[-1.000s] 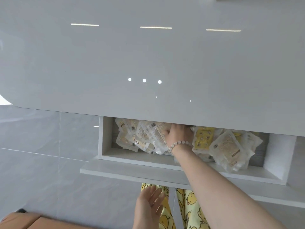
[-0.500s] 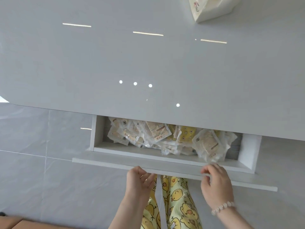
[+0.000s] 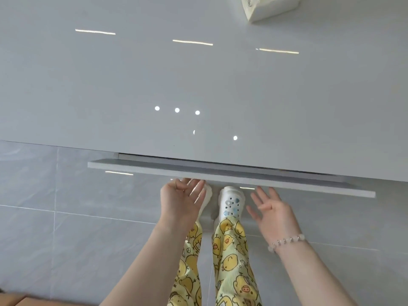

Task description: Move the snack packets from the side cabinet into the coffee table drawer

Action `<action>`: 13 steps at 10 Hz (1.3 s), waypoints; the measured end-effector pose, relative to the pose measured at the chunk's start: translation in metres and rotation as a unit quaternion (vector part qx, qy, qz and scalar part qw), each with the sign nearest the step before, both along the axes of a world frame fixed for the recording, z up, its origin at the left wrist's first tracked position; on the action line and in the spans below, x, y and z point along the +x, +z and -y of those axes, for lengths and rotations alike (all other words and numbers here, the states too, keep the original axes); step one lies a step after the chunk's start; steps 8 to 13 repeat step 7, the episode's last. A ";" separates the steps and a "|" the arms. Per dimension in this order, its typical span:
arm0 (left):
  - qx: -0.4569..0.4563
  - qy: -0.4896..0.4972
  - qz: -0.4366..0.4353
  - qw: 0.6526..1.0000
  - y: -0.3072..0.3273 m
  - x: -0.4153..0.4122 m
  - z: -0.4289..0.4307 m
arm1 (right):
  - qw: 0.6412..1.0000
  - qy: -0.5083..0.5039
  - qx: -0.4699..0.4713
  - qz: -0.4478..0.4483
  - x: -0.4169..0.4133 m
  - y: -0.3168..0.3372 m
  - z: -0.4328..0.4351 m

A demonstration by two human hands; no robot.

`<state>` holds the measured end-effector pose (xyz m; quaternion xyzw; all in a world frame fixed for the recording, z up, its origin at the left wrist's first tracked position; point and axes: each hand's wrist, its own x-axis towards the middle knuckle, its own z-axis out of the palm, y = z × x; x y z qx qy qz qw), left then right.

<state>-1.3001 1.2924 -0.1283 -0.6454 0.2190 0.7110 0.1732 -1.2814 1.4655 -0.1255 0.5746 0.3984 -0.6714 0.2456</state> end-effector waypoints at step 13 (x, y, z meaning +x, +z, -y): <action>-0.027 -0.291 -0.058 0.954 0.004 -0.035 -0.004 | 0.998 -0.029 -0.015 0.044 -0.046 -0.004 -0.005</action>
